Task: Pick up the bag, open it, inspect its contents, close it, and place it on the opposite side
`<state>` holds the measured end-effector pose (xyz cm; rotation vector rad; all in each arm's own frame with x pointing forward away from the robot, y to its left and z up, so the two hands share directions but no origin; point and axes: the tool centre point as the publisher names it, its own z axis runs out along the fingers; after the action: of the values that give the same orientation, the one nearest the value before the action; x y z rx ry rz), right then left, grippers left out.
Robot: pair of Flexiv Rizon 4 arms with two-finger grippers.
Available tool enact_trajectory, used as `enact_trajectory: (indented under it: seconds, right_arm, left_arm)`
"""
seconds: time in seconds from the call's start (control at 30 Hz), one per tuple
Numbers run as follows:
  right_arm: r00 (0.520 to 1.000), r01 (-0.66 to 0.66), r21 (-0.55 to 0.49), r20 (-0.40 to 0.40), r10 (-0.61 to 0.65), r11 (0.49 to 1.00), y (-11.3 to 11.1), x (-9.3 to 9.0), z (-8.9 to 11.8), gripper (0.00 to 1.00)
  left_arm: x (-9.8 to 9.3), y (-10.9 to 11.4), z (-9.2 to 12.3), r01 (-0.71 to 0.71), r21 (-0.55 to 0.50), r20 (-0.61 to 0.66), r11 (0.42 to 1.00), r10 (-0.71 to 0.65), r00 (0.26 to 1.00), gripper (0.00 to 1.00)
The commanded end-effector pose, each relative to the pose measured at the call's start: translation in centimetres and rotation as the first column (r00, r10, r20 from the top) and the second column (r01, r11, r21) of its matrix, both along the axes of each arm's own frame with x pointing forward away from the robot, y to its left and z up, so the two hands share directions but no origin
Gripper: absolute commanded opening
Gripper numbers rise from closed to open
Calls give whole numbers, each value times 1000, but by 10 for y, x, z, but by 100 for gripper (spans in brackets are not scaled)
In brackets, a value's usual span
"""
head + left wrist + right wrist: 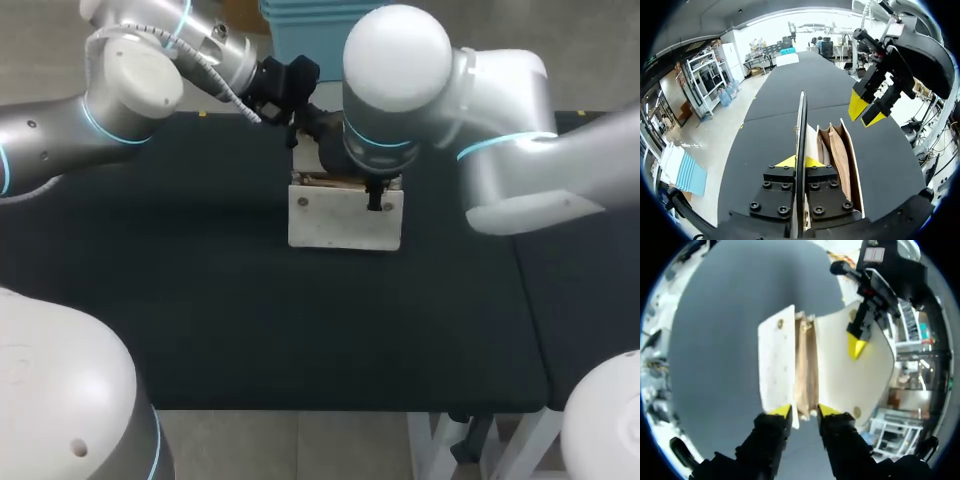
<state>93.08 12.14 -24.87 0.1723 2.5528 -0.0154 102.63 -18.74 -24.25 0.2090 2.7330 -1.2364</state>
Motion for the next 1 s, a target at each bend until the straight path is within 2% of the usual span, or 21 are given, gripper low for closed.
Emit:
enact_trajectory:
  seconds: [0.03,0.17,0.3,0.6,0.73,0.83,1.0]
  right_arm:
    - [1000,7,7,26,-7,1000,-3,-18,0,29]
    - [1000,14,28,11,-14,1000,-2,-24,-9,22]
    - [1000,19,36,-4,-19,999,1,-27,-16,15]
    - [999,35,31,-15,-35,999,11,-31,-38,21]
    - [999,34,61,-12,-34,998,17,-31,-51,22]
    - [999,34,45,12,-34,998,26,-29,-62,23]
    - [998,34,69,55,-38,997,33,-29,-76,31]
  left_arm:
    - [22,-10,-24,6,1,-7,1000,-6,1000,0]
    - [30,-9,-40,11,28,65,1000,-13,998,0]
    - [35,-7,-53,19,22,71,1000,-20,997,0]
    - [24,-3,-75,67,23,197,998,-70,978,0]
    - [28,-1,-82,67,17,206,998,-69,976,0]
    - [30,1,-85,60,8,195,998,-60,979,0]
    - [33,3,-91,44,23,174,999,-47,984,0]
